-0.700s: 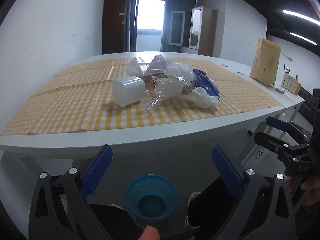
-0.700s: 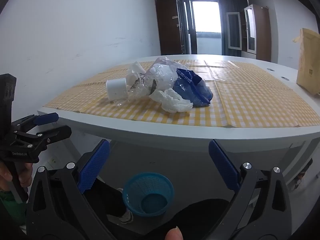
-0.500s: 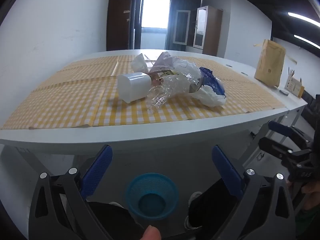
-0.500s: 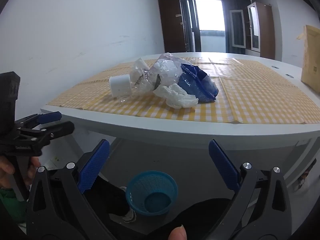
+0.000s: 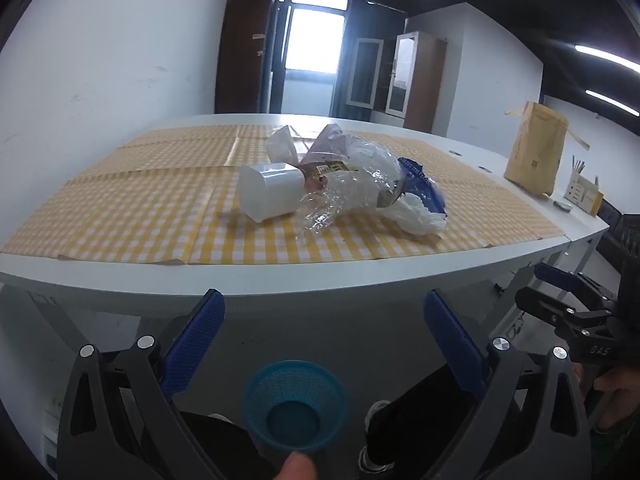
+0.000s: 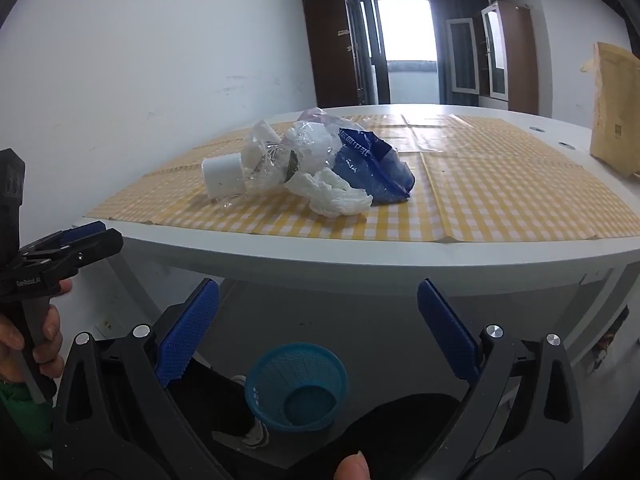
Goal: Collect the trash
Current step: 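Move both tools toward the trash pile on the table, then grasp the white paper cup with the left tool while the right tool grasps the blue bag, then carry the white cup and blue bag down over the blue wastebasket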
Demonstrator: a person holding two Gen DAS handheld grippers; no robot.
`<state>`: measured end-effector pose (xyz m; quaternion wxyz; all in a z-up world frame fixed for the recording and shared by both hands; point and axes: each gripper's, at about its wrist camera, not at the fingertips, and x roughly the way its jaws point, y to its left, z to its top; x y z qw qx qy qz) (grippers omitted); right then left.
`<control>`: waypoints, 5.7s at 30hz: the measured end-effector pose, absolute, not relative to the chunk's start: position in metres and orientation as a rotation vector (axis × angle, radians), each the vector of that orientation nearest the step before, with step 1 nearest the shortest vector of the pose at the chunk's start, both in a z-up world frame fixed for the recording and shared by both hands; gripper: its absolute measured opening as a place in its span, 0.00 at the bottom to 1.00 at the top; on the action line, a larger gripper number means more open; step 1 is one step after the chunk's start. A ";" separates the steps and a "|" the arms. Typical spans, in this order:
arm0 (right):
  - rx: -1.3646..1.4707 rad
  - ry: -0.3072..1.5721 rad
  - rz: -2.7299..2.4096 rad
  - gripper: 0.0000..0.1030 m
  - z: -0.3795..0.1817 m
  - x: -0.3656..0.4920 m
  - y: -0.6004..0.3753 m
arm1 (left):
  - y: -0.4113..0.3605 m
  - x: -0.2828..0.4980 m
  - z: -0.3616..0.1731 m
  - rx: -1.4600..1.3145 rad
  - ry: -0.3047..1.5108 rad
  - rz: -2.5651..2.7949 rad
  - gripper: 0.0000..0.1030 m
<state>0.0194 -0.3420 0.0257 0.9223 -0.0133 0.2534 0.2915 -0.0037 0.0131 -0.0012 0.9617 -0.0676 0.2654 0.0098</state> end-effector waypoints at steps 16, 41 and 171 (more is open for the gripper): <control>-0.015 0.534 0.602 0.92 0.020 0.022 -0.348 | 0.013 0.000 -0.007 -0.178 0.536 -0.016 0.95; 0.011 0.563 0.623 0.92 0.015 0.030 -0.353 | 0.019 0.009 -0.019 -0.178 0.568 -0.010 0.94; -0.126 0.981 0.781 0.03 -0.105 0.010 -0.289 | 0.015 -0.002 -0.113 -0.289 0.821 -0.179 0.03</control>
